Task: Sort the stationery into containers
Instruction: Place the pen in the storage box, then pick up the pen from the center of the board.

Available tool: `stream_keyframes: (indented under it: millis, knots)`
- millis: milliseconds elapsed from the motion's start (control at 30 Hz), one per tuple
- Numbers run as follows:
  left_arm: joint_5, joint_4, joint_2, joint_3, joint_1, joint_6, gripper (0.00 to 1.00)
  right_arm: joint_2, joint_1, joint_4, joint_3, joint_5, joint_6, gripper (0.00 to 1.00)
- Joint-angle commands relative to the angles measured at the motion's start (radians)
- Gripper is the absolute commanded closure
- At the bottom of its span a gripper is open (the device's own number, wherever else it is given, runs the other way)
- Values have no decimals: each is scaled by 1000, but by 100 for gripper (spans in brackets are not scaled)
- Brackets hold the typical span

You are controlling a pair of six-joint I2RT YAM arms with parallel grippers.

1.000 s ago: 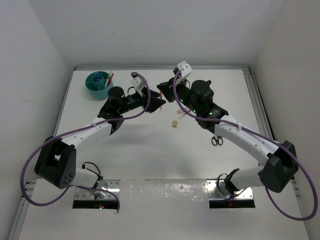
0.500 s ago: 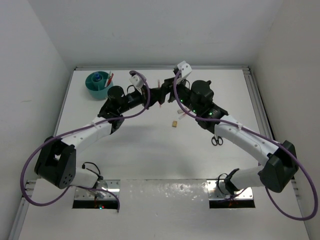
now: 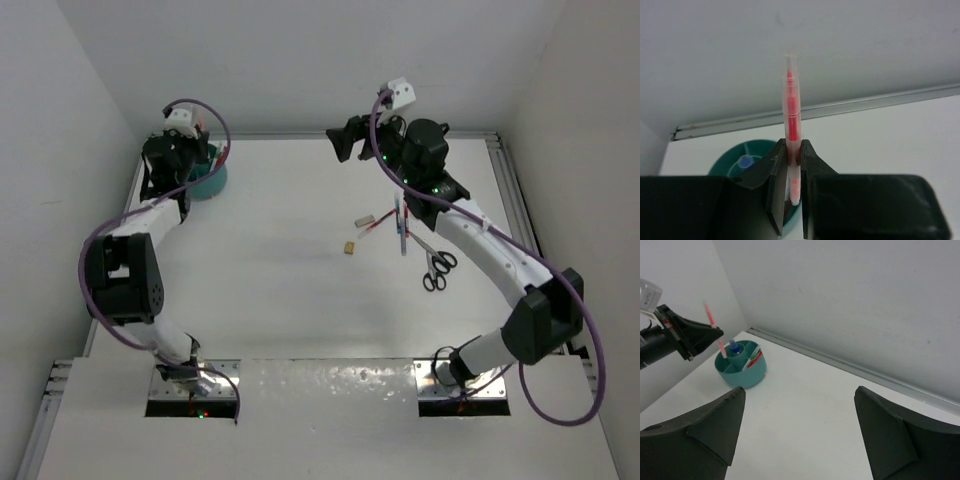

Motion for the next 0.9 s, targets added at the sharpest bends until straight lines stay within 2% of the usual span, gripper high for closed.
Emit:
stream_keyframes:
  millis: [0, 233, 533, 667, 733, 867]
  knots:
    - [105, 127, 82, 39, 56, 72, 100, 116, -37, -55, 115, -63, 25, 13]
    - [188, 156, 250, 117, 122, 66, 100, 305, -61, -119, 229, -80, 56, 14]
    - [301, 157, 331, 124, 136, 88, 100, 378, -81, -202, 264, -83, 65, 14]
    - [315, 141, 327, 104, 139, 94, 65, 379, -87, -216, 266, -86, 62, 14]
    - [301, 131, 318, 101, 140, 103, 58, 373, -89, -234, 264, -86, 50, 14]
    - [303, 129, 282, 104, 139, 82, 49, 350, -87, -282, 253, -55, 31, 14]
